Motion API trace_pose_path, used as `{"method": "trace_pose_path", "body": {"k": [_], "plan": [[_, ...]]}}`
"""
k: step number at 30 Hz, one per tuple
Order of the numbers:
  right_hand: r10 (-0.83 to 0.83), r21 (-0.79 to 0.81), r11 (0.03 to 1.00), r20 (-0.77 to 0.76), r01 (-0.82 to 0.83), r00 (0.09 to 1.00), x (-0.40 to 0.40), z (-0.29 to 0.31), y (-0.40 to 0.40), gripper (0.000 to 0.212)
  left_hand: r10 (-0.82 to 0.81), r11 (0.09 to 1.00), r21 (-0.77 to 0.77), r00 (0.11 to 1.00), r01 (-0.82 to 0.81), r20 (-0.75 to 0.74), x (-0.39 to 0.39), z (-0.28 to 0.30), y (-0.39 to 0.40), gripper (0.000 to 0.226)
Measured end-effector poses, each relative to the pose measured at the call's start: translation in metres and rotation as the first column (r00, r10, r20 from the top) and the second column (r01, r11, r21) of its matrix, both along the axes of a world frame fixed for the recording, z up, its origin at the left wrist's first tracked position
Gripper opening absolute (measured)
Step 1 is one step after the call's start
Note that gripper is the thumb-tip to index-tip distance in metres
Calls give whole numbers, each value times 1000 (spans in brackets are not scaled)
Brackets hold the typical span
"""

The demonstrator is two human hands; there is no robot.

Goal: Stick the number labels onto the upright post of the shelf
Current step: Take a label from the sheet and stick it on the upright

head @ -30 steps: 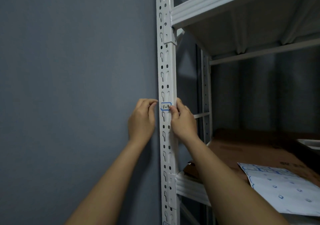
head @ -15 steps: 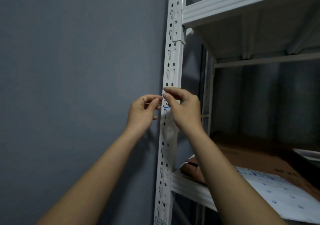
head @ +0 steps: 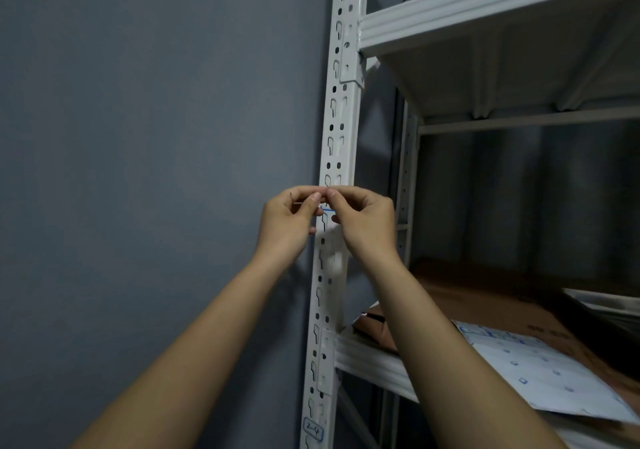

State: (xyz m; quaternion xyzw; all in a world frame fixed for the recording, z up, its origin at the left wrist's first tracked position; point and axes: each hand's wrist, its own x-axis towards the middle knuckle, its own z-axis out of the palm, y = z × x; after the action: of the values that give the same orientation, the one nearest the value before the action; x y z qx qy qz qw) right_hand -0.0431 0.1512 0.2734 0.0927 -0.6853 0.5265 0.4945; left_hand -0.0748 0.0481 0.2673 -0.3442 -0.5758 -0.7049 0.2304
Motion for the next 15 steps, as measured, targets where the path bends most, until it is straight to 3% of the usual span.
{"method": "trace_pose_path", "body": {"k": [7, 15], "plan": [[-82, -60, 995, 34, 84, 996, 32, 1, 30, 7, -48, 999, 9, 999, 48, -17, 17, -3, 23, 20], [-427, 67, 904, 150, 422, 892, 109, -9, 114, 6, -223, 972, -80, 975, 220, -18, 68, -10, 109, 24]]}}
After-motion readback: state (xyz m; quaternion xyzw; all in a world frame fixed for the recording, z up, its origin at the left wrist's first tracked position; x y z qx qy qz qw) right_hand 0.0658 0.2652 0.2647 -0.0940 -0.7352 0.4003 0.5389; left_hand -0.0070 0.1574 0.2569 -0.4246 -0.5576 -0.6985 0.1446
